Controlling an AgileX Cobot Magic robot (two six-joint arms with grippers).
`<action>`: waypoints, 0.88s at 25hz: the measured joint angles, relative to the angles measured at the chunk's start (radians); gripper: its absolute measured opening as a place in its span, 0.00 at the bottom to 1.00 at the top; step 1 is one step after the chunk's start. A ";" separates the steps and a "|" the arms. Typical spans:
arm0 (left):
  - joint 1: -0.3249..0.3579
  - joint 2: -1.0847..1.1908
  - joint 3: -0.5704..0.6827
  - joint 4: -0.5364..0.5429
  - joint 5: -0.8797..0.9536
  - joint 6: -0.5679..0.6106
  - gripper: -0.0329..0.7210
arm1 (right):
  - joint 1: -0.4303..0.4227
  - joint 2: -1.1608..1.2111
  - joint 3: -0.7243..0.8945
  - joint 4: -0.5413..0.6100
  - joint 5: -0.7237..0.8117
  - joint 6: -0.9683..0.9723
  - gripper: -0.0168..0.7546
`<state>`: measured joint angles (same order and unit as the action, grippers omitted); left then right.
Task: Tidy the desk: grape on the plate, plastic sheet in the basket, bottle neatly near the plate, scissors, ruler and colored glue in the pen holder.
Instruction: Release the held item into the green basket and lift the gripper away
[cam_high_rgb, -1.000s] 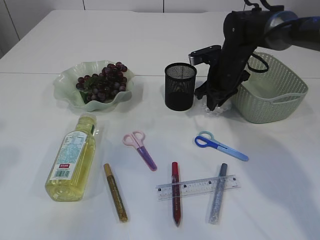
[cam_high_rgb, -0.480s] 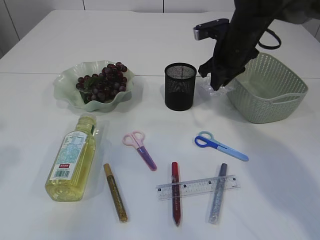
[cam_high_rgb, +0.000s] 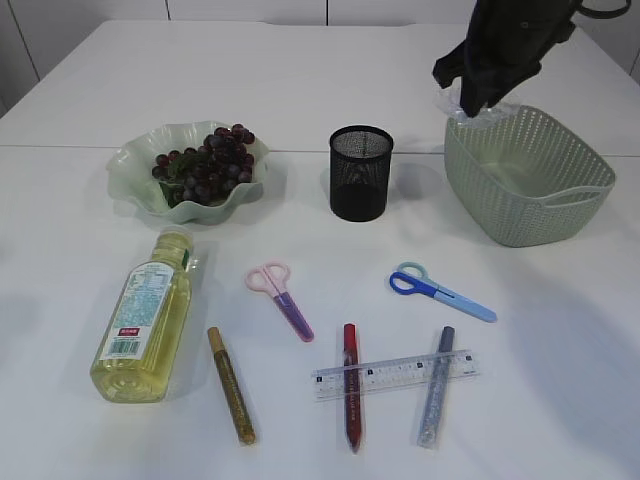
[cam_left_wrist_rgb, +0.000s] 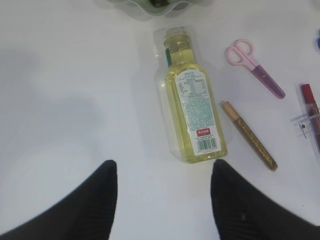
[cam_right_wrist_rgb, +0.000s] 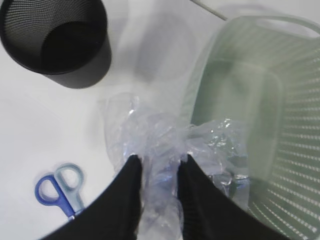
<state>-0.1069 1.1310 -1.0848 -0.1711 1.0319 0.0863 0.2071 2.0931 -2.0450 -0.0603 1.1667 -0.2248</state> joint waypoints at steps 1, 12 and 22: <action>0.000 0.000 0.000 0.000 0.004 0.000 0.62 | -0.012 -0.002 0.000 -0.005 0.007 0.004 0.28; 0.000 0.000 0.000 0.000 0.021 0.000 0.62 | -0.182 -0.005 0.000 -0.027 0.064 0.112 0.51; 0.000 0.000 0.000 -0.010 0.022 0.000 0.62 | -0.185 -0.007 0.000 0.022 0.070 0.121 0.69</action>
<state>-0.1069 1.1310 -1.0848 -0.1806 1.0542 0.0863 0.0216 2.0865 -2.0450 -0.0379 1.2370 -0.1036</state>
